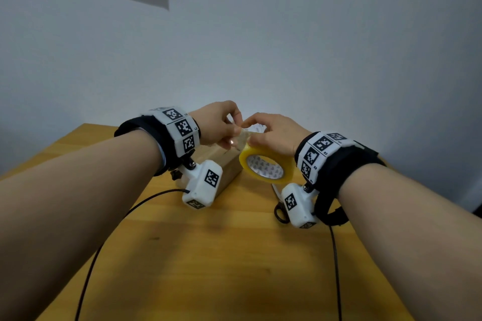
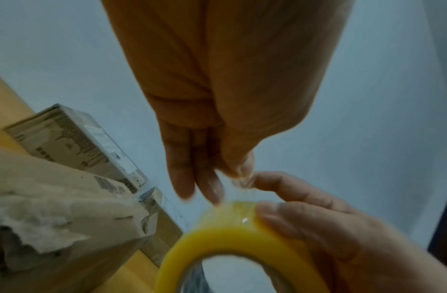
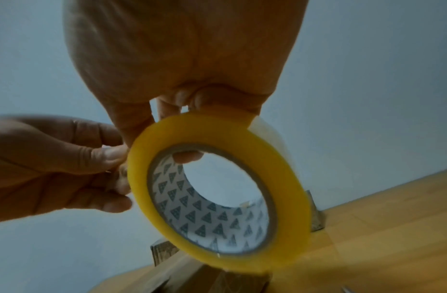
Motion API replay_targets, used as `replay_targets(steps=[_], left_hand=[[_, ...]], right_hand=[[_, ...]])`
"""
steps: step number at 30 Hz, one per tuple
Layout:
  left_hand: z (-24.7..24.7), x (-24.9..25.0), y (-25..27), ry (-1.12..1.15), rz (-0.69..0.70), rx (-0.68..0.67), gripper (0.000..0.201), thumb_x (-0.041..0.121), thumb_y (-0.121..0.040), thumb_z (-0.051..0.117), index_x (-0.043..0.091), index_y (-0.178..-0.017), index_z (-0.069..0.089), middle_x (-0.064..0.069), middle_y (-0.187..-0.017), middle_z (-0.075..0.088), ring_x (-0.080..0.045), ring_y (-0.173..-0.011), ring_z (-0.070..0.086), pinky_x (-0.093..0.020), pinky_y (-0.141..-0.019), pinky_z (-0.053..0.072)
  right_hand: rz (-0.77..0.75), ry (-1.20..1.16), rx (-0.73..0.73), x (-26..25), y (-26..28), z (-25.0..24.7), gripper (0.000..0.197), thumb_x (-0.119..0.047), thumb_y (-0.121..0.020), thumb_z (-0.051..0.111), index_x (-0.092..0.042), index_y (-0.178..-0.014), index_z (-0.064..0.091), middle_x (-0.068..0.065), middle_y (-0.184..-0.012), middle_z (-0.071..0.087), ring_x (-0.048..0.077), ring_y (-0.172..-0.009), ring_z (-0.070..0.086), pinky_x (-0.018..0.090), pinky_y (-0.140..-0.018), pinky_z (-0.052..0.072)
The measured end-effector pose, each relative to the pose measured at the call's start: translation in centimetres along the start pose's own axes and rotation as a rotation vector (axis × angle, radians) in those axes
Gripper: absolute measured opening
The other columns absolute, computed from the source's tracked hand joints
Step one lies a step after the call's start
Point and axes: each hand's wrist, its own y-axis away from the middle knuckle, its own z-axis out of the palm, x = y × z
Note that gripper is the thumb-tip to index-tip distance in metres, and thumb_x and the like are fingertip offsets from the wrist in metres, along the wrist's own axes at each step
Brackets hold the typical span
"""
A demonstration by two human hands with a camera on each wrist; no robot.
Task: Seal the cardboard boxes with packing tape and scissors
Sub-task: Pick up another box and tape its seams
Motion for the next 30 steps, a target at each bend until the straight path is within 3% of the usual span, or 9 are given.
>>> replay_targets(steps=[6, 10, 14, 16, 18, 21, 24, 27, 30], left_hand=[[-0.8, -0.1, 0.3, -0.004, 0.069, 0.055, 0.034, 0.011, -0.089, 0.065, 0.025, -0.115, 0.050, -0.009, -0.081, 0.073, -0.032, -0.078, 0.071, -0.048, -0.076, 0.058], [-1.3, -2.3, 1.1, 0.200, 0.001, 0.193, 0.032, 0.012, -0.096, 0.055, 0.017, -0.127, 0.048, -0.012, -0.098, 0.071, -0.023, -0.078, 0.073, -0.043, -0.075, 0.060], [-1.1, -5.3, 2.0, 0.332, -0.192, 0.069, 0.027, 0.024, -0.093, 0.061, 0.009, -0.115, 0.057, -0.011, -0.103, 0.070, -0.024, -0.092, 0.071, -0.035, -0.077, 0.058], [-0.2, -6.0, 2.0, 0.372, -0.254, -0.037, 0.020, 0.014, -0.092, 0.061, 0.007, -0.111, 0.060, -0.013, -0.109, 0.070, -0.026, -0.098, 0.068, -0.036, -0.081, 0.054], [0.5, -6.0, 1.9, 0.440, -0.297, -0.106, 0.021, 0.001, -0.088, 0.057, 0.003, -0.109, 0.059, -0.016, -0.112, 0.068, -0.028, -0.101, 0.066, -0.035, -0.079, 0.051], [0.9, -5.9, 1.6, 0.517, -0.324, -0.147, 0.021, 0.002, -0.082, 0.056, 0.006, -0.103, 0.058, -0.015, -0.104, 0.067, -0.026, -0.096, 0.065, -0.029, -0.065, 0.050], [1.1, -6.1, 1.3, 0.519, -0.318, -0.127, 0.012, 0.009, -0.089, 0.056, 0.005, -0.095, 0.065, -0.011, -0.095, 0.070, -0.021, -0.086, 0.066, -0.027, -0.060, 0.049], [1.1, -6.5, 0.7, 0.560, -0.289, -0.017, 0.008, 0.008, -0.092, 0.058, 0.005, -0.089, 0.065, -0.010, -0.083, 0.068, -0.018, -0.069, 0.064, -0.025, -0.056, 0.049], [0.6, -7.3, 0.5, 0.589, -0.294, 0.071, 0.007, 0.008, -0.092, 0.059, 0.006, -0.091, 0.066, -0.009, -0.085, 0.069, -0.016, -0.071, 0.066, -0.026, -0.058, 0.050]], right_hand=[[0.072, -0.125, -0.029, -0.7, -0.1, 0.7, 0.009, -0.030, -0.087, 0.064, -0.026, -0.092, 0.070, -0.007, -0.094, 0.063, 0.018, -0.096, 0.060, 0.037, -0.085, 0.051], [0.131, -0.146, -0.028, -0.4, -0.6, 2.0, 0.011, -0.026, -0.086, 0.066, -0.026, -0.075, 0.069, -0.007, -0.087, 0.063, 0.016, -0.088, 0.059, 0.027, -0.069, 0.047], [0.178, -0.195, -0.075, 0.5, -0.9, 3.2, 0.010, -0.027, -0.087, 0.069, -0.022, -0.080, 0.074, -0.003, -0.094, 0.069, 0.019, -0.094, 0.064, 0.035, -0.085, 0.056], [0.174, -0.214, -0.083, 0.5, -1.1, 3.8, 0.010, -0.027, -0.087, 0.069, -0.020, -0.084, 0.076, -0.002, -0.097, 0.070, 0.018, -0.095, 0.064, 0.037, -0.088, 0.056], [0.166, -0.223, -0.082, 0.2, -1.2, 4.1, 0.010, -0.027, -0.087, 0.070, -0.019, -0.084, 0.076, -0.002, -0.097, 0.070, 0.017, -0.095, 0.064, 0.034, -0.088, 0.055], [0.151, -0.240, -0.077, 0.0, -1.3, 4.3, 0.011, -0.026, -0.087, 0.070, -0.017, -0.085, 0.076, -0.002, -0.097, 0.071, 0.014, -0.091, 0.064, 0.027, -0.075, 0.053], [0.118, -0.209, -0.097, 0.2, -1.3, 4.7, 0.011, -0.028, -0.088, 0.069, -0.022, -0.080, 0.074, -0.004, -0.093, 0.070, 0.011, -0.084, 0.061, 0.022, -0.063, 0.044], [0.105, -0.213, -0.104, 0.8, -1.5, 5.2, 0.019, -0.027, -0.086, 0.070, -0.026, -0.067, 0.070, -0.009, -0.079, 0.065, 0.012, -0.080, 0.060, 0.027, -0.068, 0.048], [0.115, -0.180, -0.104, 1.6, -1.4, 5.6, 0.015, -0.027, -0.087, 0.069, -0.019, -0.075, 0.074, -0.008, -0.080, 0.068, 0.014, -0.081, 0.063, 0.032, -0.075, 0.055]])
